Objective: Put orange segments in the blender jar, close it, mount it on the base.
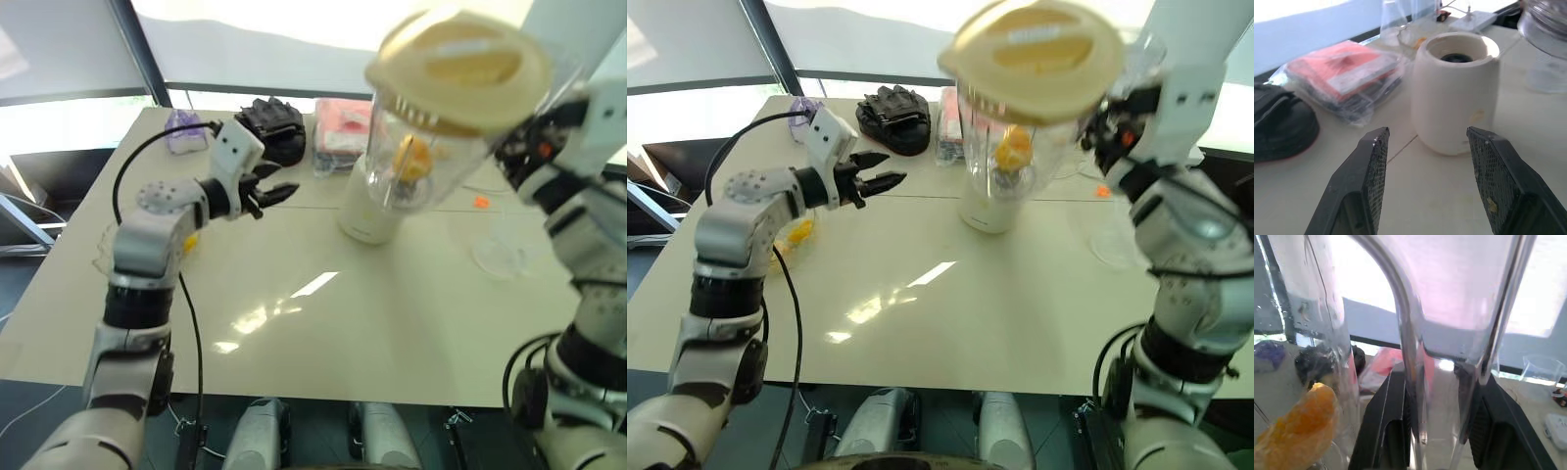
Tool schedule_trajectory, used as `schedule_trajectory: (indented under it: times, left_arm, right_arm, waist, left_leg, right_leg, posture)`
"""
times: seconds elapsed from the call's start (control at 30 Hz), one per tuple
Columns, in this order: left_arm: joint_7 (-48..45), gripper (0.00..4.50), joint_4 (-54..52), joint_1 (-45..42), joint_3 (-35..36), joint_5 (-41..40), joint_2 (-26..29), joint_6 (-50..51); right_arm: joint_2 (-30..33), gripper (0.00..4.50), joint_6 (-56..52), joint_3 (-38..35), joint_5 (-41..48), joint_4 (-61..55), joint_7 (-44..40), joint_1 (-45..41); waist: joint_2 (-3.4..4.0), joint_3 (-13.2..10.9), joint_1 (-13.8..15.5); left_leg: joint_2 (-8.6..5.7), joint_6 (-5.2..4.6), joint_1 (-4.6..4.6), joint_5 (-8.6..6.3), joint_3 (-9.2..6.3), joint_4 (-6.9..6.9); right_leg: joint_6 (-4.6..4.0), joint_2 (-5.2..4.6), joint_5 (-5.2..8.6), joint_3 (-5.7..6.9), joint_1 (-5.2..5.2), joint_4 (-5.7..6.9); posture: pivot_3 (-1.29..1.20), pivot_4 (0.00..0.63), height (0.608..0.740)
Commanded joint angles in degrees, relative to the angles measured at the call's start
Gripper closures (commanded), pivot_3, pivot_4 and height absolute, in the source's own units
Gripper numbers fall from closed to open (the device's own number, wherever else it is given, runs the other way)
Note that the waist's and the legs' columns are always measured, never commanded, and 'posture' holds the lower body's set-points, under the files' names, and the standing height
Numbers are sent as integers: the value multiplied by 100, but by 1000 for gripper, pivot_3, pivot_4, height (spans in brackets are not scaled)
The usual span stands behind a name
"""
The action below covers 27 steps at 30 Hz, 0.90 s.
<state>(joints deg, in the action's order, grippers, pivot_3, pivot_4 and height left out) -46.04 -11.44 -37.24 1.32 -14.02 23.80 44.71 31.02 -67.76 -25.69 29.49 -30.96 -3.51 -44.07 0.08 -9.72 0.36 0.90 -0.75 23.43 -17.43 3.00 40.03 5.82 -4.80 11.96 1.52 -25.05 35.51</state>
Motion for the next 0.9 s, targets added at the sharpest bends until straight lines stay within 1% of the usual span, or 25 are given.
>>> schedule_trajectory:
  times: [0.03, 0.2, 0.23, 0.3, 0.4, 0.57, 0.73, 0.9]
  left_arm:
    - [70, 1893, -568, 311, 102, -330, 49, 34]
    - [146, 1893, -708, 447, -37, -462, 100, -62]
    - [180, 1893, -725, 468, -39, -481, 106, -69]
    - [233, 1893, -783, 540, -22, -518, 154, -64]
    - [279, 1893, -850, 685, 19, -516, 285, -97]
    - [458, 1893, -920, 790, 93, -574, 353, -99]
    - [615, 1893, -954, 851, 51, -629, 365, -124]
    - [690, 1893, -885, 841, 2, -628, 378, -202]
  right_arm:
    - [234, 3456, 102, 109, -257, 895, 179, -939]
    - [31, 3456, 1156, 597, -729, 2513, 39, -1346]
    - [-32, 3456, 1424, 686, -810, 2870, -38, -1351]
    - [-167, 3456, 1784, 706, -873, 3507, -111, -1394]
    - [-192, 3456, 2264, 762, -984, 4191, -301, -1481]
    - [-150, 3456, 2821, 906, -1098, 4821, -639, -1641]
    - [-163, 3456, 2995, 1009, -1165, 5263, -874, -1727]
    - [-149, 3456, 3150, 1288, -1327, 5641, -1270, -1796]
  waist:
    - [0, 0, 0]
    - [-2, 1, -21]
    - [-2, 1, -32]
    - [0, 0, -59]
    - [5, -3, -107]
    - [5, -4, -114]
    - [5, -4, -120]
    - [5, -3, -126]
  left_leg:
    - [-2, 0, -1, 0, 1, 0]
    - [-10, -3, -3, 3, 4, 0]
    - [-10, -3, -3, 3, 5, 0]
    - [-10, -3, -1, 3, 7, -1]
    - [-9, -2, 4, 3, 7, -6]
    - [-6, -2, 8, 3, 10, -17]
    - [-5, -2, 7, 3, 10, -17]
    - [-5, -2, 2, 3, 9, -17]
  right_leg:
    - [-12, 1, 4, -1, 0, -1]
    - [-13, 10, 0, -2, 5, -10]
    - [3, 10, -9, -3, 6, -11]
    - [4, 10, -9, -3, 5, -14]
    - [5, 9, -10, -3, 3, -22]
    - [6, 10, -9, -3, -4, -31]
    - [6, 10, -9, -4, -4, -30]
    - [5, 10, -10, -4, -3, -23]
  posture:
    - [0, 150, 740]
    - [0, 150, 740]
    - [0, 150, 740]
    - [0, 150, 740]
    - [0, 150, 740]
    - [0, 150, 740]
    - [0, 150, 740]
    - [0, 150, 740]
